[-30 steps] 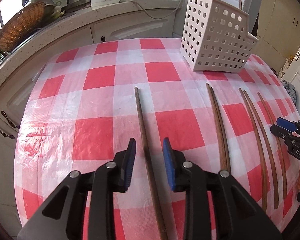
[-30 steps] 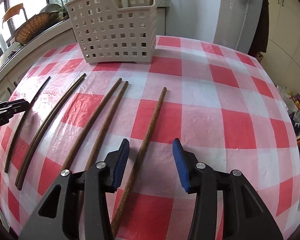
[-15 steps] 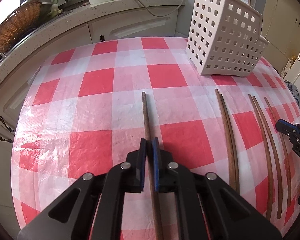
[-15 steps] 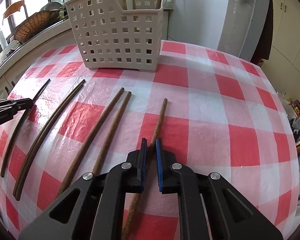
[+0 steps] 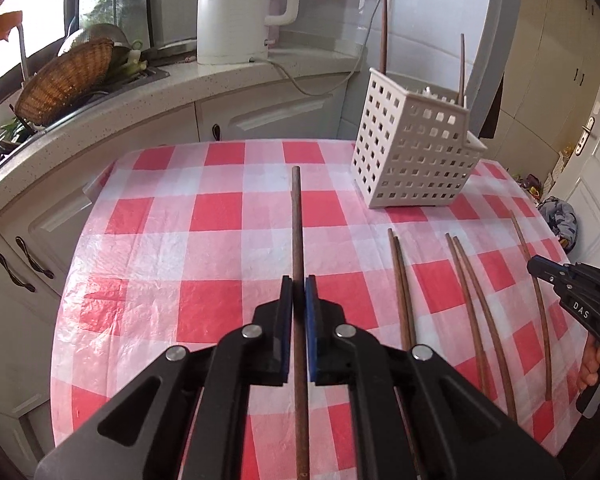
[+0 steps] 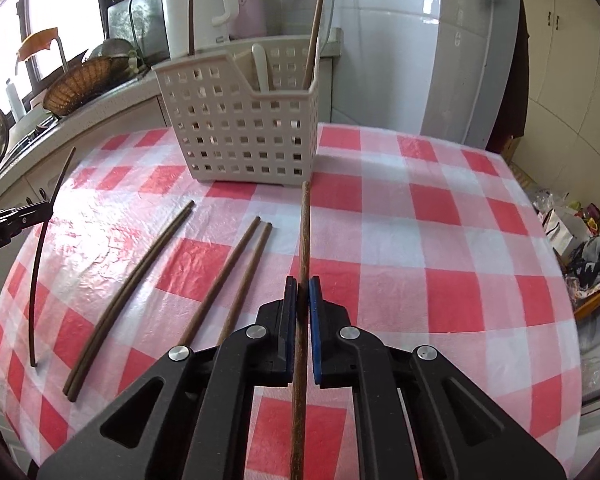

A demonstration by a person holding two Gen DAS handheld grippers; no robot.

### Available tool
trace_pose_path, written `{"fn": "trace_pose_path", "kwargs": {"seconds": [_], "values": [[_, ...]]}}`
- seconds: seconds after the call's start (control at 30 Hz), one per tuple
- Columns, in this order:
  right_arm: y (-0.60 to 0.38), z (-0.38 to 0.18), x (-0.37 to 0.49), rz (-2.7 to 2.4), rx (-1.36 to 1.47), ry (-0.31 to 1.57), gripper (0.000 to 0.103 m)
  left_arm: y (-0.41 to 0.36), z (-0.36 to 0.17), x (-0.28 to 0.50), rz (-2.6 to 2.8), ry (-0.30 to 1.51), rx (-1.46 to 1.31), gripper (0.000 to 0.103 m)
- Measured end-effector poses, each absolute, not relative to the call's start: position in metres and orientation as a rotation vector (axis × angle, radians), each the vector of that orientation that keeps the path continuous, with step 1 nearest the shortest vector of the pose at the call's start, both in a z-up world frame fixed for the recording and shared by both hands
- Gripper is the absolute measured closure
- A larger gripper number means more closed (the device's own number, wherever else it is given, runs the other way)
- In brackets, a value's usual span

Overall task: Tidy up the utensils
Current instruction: 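Lift both chopsticks upright and carry them toward the caddy, then lower both chopsticks into the caddy and open both tools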

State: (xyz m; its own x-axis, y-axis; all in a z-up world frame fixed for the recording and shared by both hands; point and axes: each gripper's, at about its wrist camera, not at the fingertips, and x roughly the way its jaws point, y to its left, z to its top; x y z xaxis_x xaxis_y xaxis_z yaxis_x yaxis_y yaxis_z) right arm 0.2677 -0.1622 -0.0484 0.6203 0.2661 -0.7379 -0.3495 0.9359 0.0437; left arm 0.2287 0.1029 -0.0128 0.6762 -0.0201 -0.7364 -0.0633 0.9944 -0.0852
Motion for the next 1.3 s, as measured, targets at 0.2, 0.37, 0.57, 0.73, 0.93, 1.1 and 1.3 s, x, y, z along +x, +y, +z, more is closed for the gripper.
{"fn": "trace_pose_path", "kwargs": {"seconds": [0.2, 0.37, 0.57, 0.73, 0.93, 1.1, 1.3], "values": [[-0.168, -0.023, 0.244, 0.363, -0.104, 0.778, 0.096, 0.094, 0.021, 0.2, 0.016, 0.749, -0.094, 0.097], [-0.174, -0.003, 0.225, 0.361, -0.094, 0.732, 0.096, 0.09, 0.046, 0.177, 0.017, 0.69, -0.086, 0.097], [-0.181, 0.015, 0.206, 0.363, -0.087, 0.684, 0.097, 0.083, 0.067, 0.155, 0.012, 0.641, -0.078, 0.097], [-0.183, 0.027, 0.193, 0.367, -0.09, 0.655, 0.097, 0.079, 0.076, 0.142, 0.014, 0.619, -0.072, 0.097], [-0.19, 0.038, 0.184, 0.369, -0.071, 0.63, 0.097, 0.077, 0.086, 0.135, 0.012, 0.601, -0.078, 0.097], [-0.19, 0.041, 0.181, 0.367, -0.07, 0.624, 0.097, 0.074, 0.089, 0.132, -0.001, 0.593, -0.079, 0.097], [-0.19, 0.042, 0.185, 0.363, -0.069, 0.629, 0.097, 0.072, 0.092, 0.136, -0.013, 0.595, -0.078, 0.097]]}}
